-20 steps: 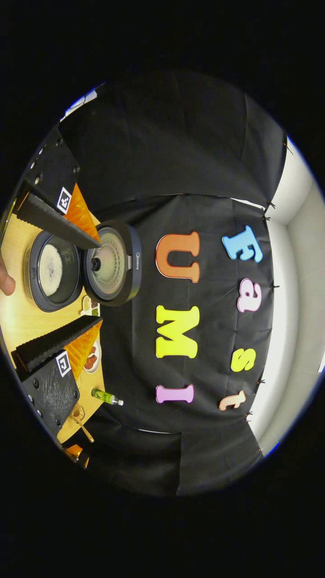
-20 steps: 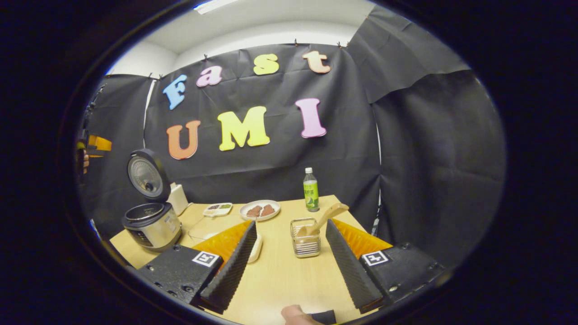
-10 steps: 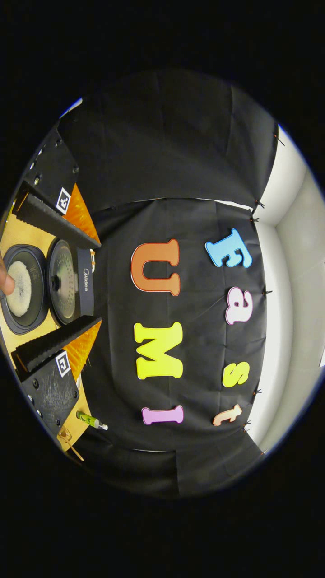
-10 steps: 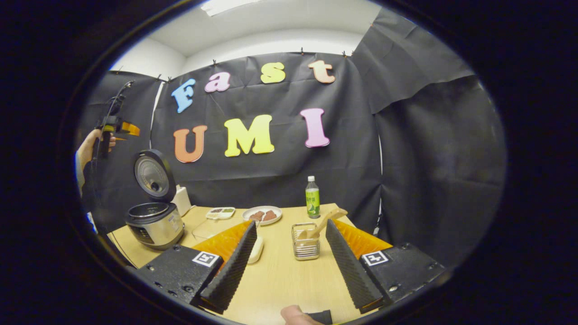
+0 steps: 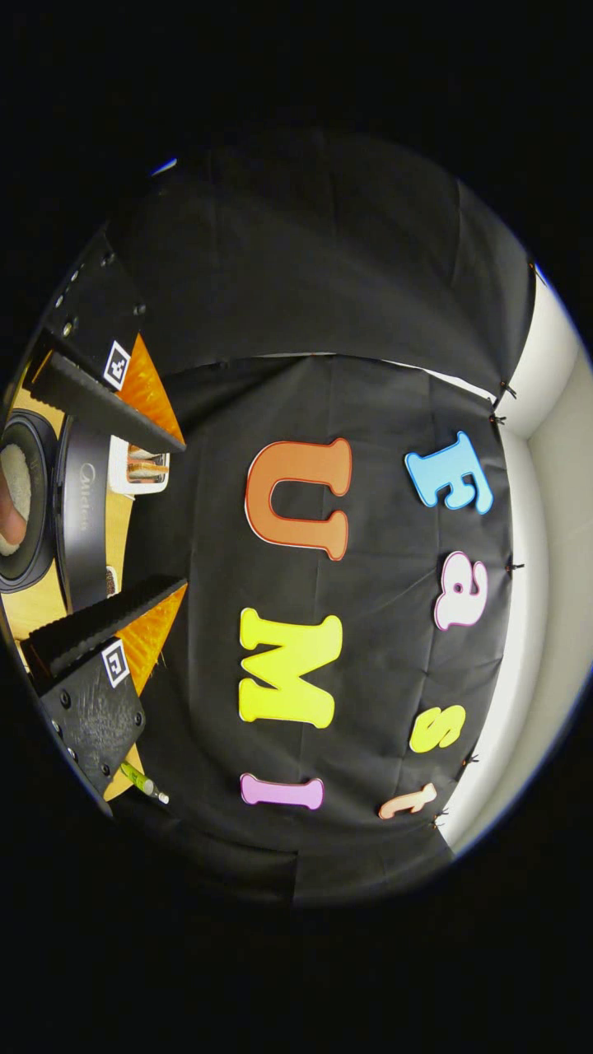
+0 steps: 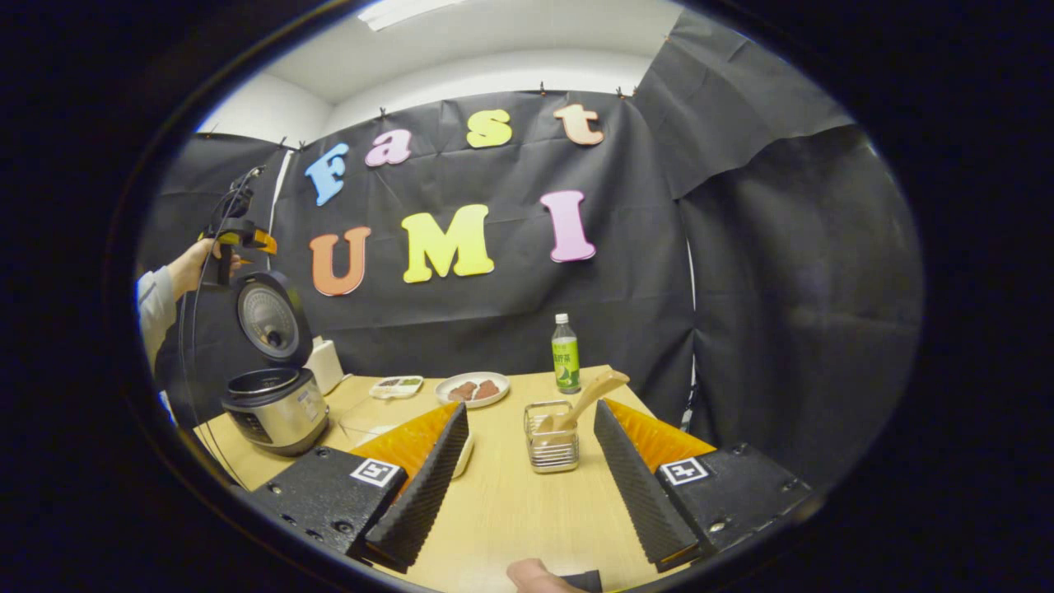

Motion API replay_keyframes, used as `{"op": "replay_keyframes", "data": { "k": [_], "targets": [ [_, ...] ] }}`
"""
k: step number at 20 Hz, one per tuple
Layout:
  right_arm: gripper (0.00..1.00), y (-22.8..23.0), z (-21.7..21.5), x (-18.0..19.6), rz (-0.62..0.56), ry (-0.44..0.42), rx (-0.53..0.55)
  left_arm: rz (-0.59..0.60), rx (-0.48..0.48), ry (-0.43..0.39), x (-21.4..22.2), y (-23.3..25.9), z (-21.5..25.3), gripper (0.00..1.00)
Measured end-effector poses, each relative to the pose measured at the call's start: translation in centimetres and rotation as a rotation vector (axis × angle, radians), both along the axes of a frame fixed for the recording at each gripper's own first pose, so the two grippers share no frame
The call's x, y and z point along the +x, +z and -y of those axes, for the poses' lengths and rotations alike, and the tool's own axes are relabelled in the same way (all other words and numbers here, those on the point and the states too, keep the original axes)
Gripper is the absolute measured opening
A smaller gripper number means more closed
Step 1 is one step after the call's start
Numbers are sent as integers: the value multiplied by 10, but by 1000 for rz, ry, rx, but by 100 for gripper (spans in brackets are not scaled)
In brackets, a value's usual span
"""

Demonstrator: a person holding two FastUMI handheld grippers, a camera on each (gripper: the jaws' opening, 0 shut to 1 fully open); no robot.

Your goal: Close the left gripper, press the button to open the rice cooker; take a wooden spoon from the chopstick holder with the right hand, scoop a spoonful of rice and pour it into the rice cooker, then put the wooden spoon back into the chopstick holder.

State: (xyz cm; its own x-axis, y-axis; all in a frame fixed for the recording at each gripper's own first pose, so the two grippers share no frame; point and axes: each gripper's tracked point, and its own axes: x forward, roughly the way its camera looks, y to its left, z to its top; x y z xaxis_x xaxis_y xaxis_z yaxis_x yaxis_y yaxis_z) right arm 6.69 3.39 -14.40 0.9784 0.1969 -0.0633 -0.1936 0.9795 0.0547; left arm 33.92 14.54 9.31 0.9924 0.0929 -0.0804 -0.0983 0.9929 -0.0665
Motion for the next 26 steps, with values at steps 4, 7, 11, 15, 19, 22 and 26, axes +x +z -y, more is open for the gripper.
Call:
{"op": "replay_keyframes", "data": {
  "k": [4, 7, 11, 15, 19, 22, 26],
  "targets": [
    [100, -7, -3, 3, -13, 10, 10, -49, 37, 13, 18, -19, -2, 94],
    [99, -10, -3, 5, -17, 12, 13, -112, 50, 29, 18, -36, -7, 94],
    [98, -10, -1, 1, -8, 9, 19, -135, 54, 11, 15, -45, -6, 95],
    [99, -7, 0, -9, 2, 7, 12, -128, 40, 11, 3, -47, -3, 95],
    [100, -3, 7, -21, 16, -6, -1, -113, 41, 1, -22, -54, -1, 96],
    [99, -1, 7, -30, 21, -2, 6, -81, 39, -5, -37, -50, 1, 98],
    [99, -1, -1, -42, 9, 22, 32, -70, 39, 3, -41, -52, 1, 99]
  ]
}}
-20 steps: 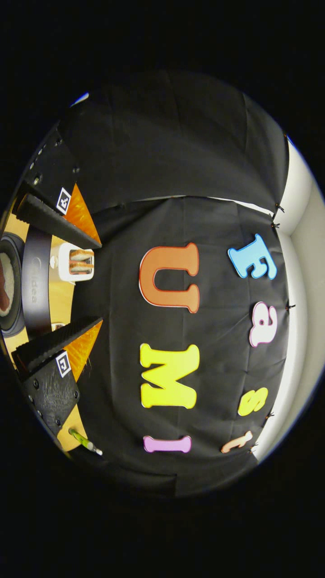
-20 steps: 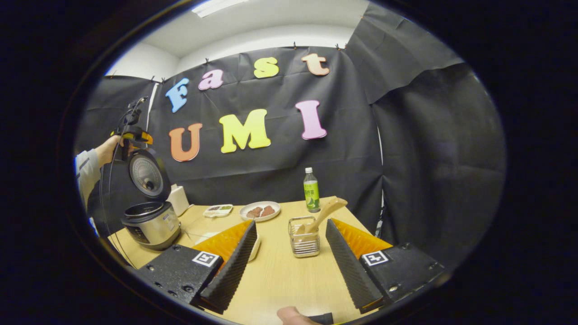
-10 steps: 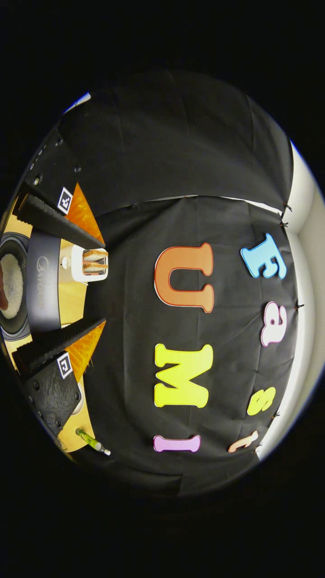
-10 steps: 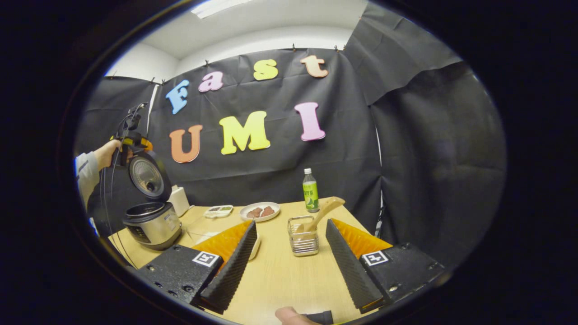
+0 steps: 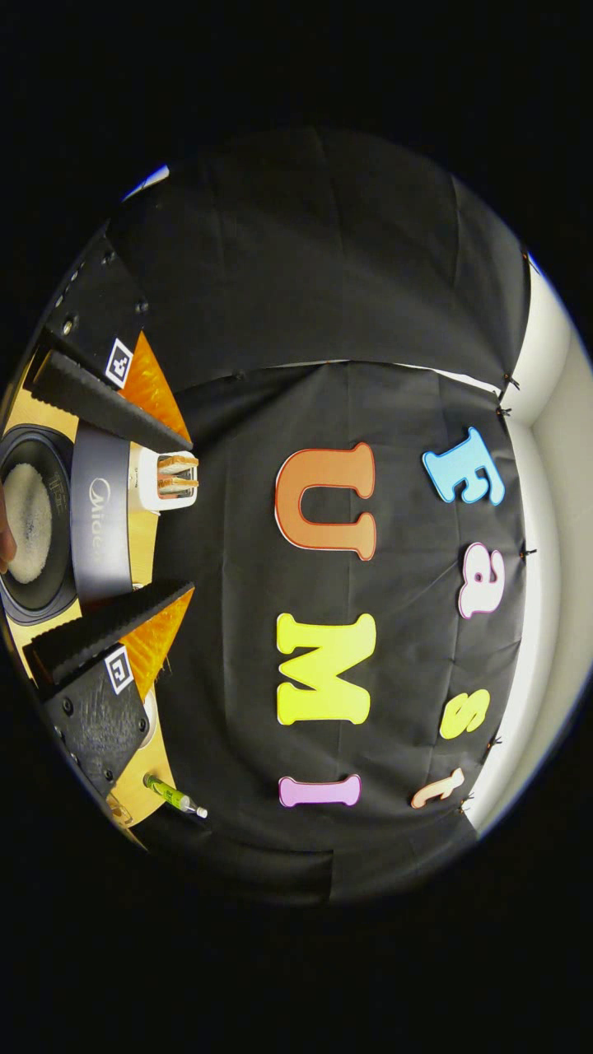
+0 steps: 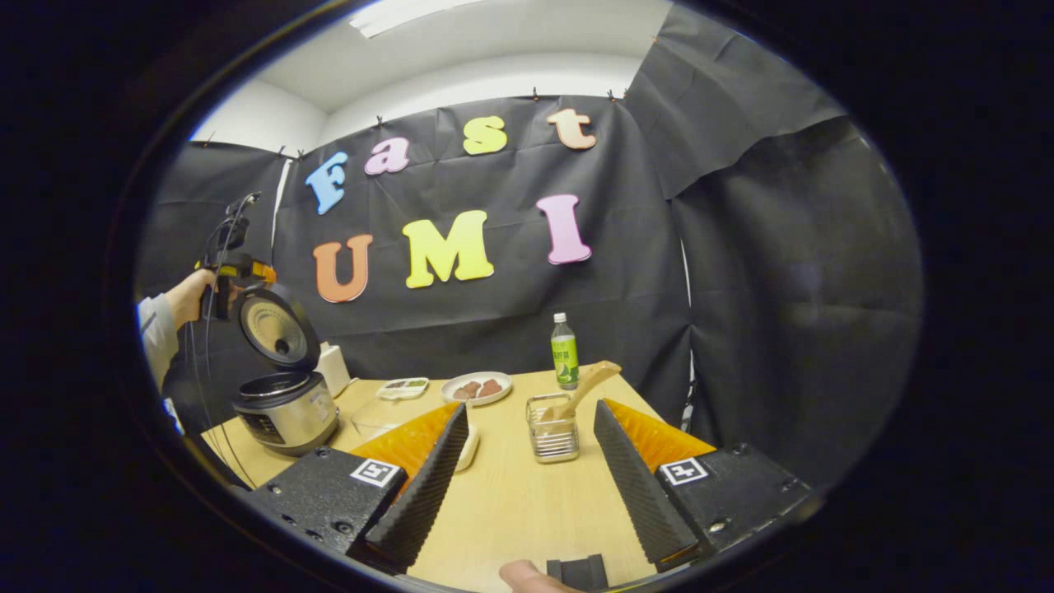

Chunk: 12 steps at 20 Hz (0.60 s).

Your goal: Close the left gripper, press the button to open the rice cooker; take a wooden spoon from the chopstick holder with the right hand, scoop a spoonful of rice and pour it into the rice cooker, then put the wooden spoon back into the chopstick holder.

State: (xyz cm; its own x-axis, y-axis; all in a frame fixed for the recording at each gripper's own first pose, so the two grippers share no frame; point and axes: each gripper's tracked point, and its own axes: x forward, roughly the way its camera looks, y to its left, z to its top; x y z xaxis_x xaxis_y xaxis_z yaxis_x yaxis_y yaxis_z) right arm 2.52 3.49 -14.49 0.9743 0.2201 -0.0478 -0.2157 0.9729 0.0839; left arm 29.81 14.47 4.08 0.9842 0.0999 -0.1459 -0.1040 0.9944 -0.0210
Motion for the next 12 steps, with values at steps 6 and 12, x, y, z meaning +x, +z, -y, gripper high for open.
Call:
{"op": "replay_keyframes", "data": {
  "k": [6, 12],
  "targets": [
    [98, 6, -5, -10, 18, 3, -19, -71, -3, -8, -10, -14, 5, 99],
    [99, 5, -11, -16, 12, 18, -17, -94, -8, -27, -35, -38, 11, 98]
  ]
}}
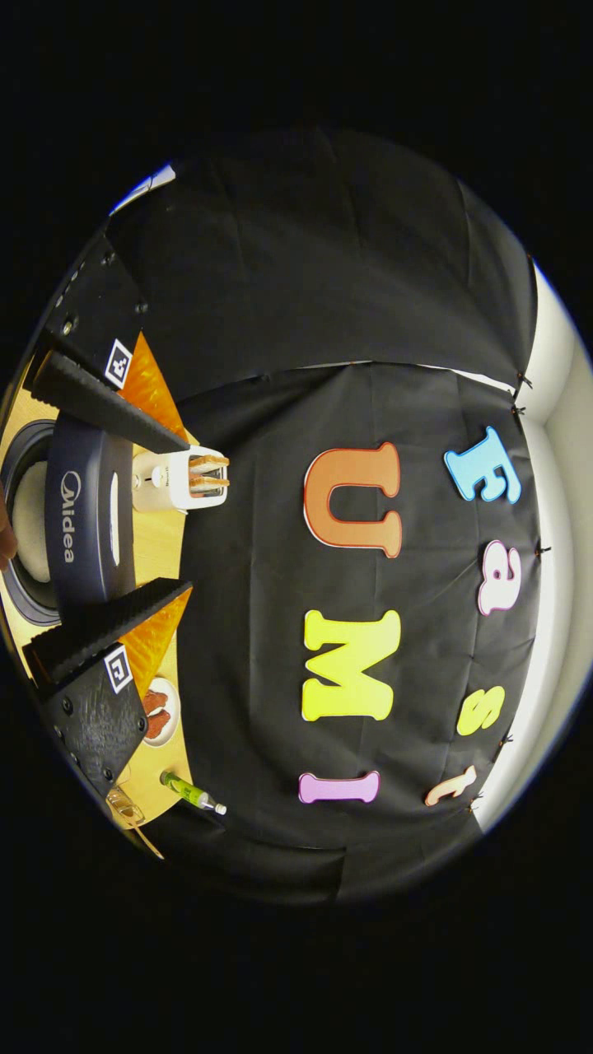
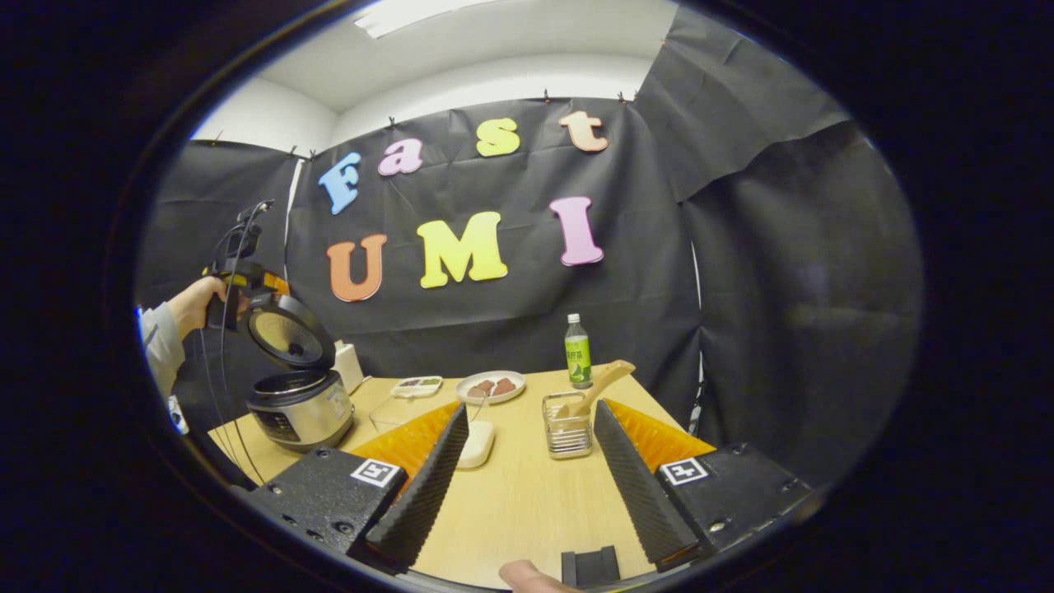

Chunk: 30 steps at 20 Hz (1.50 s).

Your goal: Close the left gripper, press the button to open the rice cooker; take a wooden spoon from the chopstick holder with the right hand, scoop a spoonful of rice and pour it into the rice cooker, then put the wooden spoon back into the chopstick holder.

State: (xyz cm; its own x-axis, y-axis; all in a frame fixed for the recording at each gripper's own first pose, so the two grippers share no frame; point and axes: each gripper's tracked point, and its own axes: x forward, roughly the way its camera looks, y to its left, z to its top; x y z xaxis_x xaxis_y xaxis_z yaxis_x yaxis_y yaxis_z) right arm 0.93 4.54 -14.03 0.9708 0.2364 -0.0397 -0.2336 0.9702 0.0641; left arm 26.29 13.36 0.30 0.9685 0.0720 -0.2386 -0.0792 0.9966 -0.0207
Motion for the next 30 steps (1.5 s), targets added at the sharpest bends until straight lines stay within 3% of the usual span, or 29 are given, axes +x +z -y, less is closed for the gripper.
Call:
{"op": "replay_keyframes", "data": {
  "k": [14, 22, 30],
  "targets": [
    [100, 1, -25, -25, 14, 49, -13, -16, 0, -14, -66, -111, 17, 98],
    [99, -9, -50, -27, -5, 82, -58, -42, 8, -8, -80, -148, 20, 98],
    [99, -10, -58, -30, -16, 94, -62, 24, -36, -3, -96, -155, 26, 99]
  ]
}}
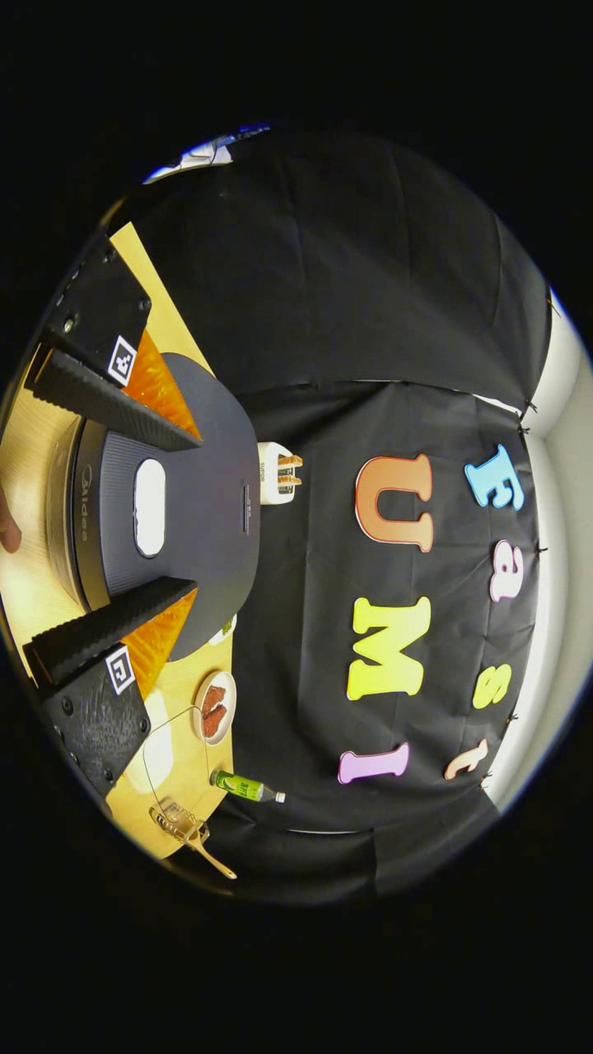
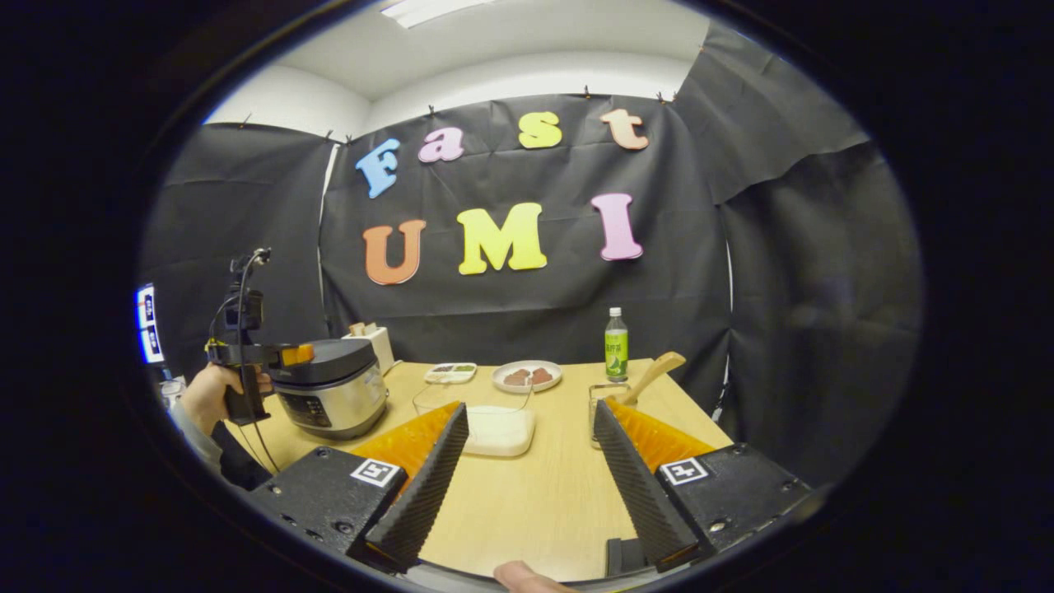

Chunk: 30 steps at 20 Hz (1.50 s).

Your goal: Close the left gripper, press the button to open the rice cooker; take a wooden spoon from the chopstick holder with the right hand, scoop a spoonful of rice and pour it into the rice cooker, then put the wooden spoon back into the chopstick holder.

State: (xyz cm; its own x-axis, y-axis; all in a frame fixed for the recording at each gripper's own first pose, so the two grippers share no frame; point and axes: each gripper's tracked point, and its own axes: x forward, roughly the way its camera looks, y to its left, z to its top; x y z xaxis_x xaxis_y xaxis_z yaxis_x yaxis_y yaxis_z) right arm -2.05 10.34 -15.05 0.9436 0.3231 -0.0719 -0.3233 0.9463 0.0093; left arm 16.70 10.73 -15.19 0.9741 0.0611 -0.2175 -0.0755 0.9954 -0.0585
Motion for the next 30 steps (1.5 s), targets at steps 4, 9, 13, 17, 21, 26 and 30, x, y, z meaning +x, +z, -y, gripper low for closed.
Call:
{"op": "replay_keyframes", "data": {
  "k": [4, 9, 13, 17, 21, 26, 30],
  "targets": [
    [99, 4, 0, -3, 10, -2, -7, 57, 10, -1, -5, 5, 1, 100],
    [99, 13, -3, -3, 21, -10, -11, 51, -11, 23, -31, 22, 11, 95],
    [98, 32, -2, -5, 59, -21, -16, 111, 21, 3, -60, 59, 29, 94],
    [99, 55, 4, -7, 84, -41, -3, 124, 63, -22, -94, 86, 49, 94],
    [99, 81, 11, -9, 115, -67, -1, 132, 47, -74, -133, 106, 80, 95],
    [99, 105, 22, -10, 136, -99, -14, 159, 75, -74, -163, 119, 98, 94],
    [97, 113, 25, -9, 134, -118, -41, 185, 69, -85, -185, 130, 111, 94]
  ]
}}
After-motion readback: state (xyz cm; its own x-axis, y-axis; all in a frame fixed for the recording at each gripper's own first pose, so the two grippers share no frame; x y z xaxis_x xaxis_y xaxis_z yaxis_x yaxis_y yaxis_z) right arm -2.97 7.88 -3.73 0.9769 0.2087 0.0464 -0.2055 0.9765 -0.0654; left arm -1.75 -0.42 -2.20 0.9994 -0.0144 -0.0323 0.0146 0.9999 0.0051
